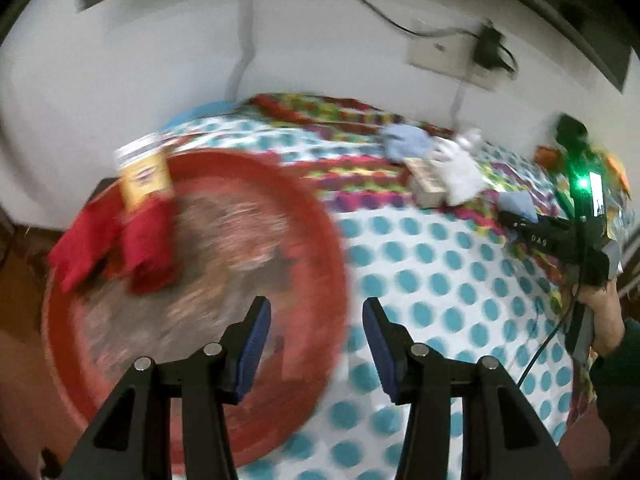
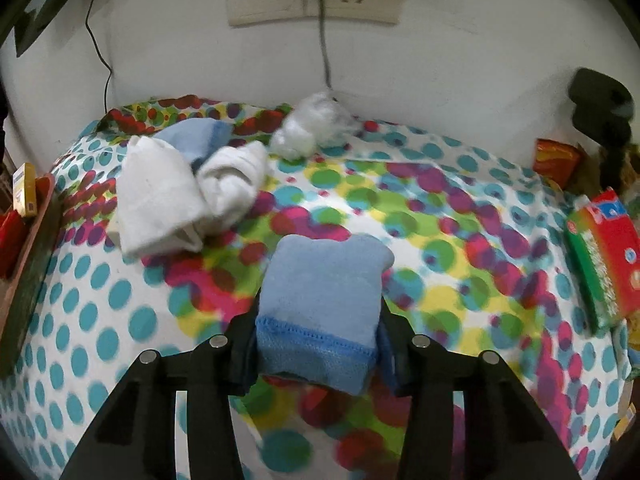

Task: Organize objects
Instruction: 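Move the left gripper to the white sock on the bed and grasp it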

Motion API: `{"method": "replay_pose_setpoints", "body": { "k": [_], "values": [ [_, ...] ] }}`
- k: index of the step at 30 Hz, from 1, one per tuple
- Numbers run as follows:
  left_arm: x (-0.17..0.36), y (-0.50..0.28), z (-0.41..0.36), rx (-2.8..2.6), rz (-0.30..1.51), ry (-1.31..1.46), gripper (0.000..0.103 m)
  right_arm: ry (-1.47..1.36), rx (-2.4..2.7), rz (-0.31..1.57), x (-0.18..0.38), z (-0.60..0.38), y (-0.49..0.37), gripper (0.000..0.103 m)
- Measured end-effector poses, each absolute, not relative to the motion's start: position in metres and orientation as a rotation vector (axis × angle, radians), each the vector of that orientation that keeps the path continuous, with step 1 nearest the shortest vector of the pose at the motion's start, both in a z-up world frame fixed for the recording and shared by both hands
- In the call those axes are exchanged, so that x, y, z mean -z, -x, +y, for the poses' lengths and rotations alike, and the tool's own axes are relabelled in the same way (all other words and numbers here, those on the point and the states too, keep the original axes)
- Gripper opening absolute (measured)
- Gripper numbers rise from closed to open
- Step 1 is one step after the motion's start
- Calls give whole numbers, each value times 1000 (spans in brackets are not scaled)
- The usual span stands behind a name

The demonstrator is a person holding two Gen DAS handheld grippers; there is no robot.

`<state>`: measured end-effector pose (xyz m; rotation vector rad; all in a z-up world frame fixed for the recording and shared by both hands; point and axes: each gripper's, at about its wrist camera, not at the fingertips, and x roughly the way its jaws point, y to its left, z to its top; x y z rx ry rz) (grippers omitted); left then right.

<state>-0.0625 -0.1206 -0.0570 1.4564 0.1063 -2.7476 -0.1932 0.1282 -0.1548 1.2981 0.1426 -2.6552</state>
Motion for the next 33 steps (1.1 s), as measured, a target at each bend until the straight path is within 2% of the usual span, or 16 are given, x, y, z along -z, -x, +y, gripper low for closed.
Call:
{"method": "replay_pose_setpoints", "body": {
  "k": [4, 7, 15, 20, 27, 33],
  "values": [
    [61, 106, -77, 2797, 98, -1543, 49, -1282, 2655, 173, 157, 149, 177, 44],
    [61, 137, -53, 2821, 119, -1573, 49, -1275, 2644, 127, 155, 164, 168, 44],
    [73, 217, -11, 2756, 188, -1710, 49, -1275, 2636, 160, 152, 166, 167, 48],
    [72, 243, 9, 2738, 96, -1712, 49, -1274, 2620, 162, 151, 162, 168, 53],
    [84, 278, 14, 2661, 96, -1737, 49, -1271, 2605, 165, 153, 160, 168, 59],
    [94, 281, 20, 2676, 50, -1681, 55, -1271, 2603, 163, 153, 159, 167, 59]
  ]
}}
